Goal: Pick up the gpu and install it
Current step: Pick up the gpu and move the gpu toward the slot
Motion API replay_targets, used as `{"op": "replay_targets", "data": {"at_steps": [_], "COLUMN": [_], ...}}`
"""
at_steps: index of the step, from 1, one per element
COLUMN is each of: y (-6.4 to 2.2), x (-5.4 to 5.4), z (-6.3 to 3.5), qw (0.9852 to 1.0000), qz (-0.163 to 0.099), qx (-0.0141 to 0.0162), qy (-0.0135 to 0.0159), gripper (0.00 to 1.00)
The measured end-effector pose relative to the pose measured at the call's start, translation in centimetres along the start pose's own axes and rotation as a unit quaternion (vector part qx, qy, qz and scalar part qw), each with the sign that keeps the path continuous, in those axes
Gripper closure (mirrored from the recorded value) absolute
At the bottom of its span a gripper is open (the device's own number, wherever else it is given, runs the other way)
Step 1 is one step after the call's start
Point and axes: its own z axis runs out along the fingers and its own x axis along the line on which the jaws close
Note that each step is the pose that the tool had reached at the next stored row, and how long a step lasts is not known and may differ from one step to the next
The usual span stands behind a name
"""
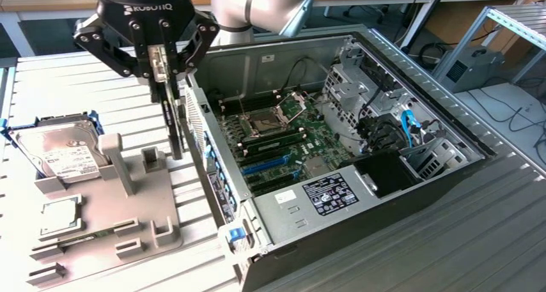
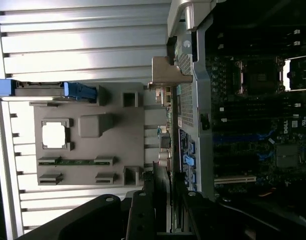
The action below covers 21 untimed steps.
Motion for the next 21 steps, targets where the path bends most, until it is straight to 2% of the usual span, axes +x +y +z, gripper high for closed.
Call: {"op": "replay_targets", "data": {"at_steps": [15,21], "y": [0.29,0.45], "x": [-3.9,-6.3], "z": [0.11,0.27], "qw": [1.0000,1.0000], "qz": [0.000,0.000], "qx": [0.0000,0.0002], "qy": [0.0002,0.0006], "gripper": [0.73,0.73]}}
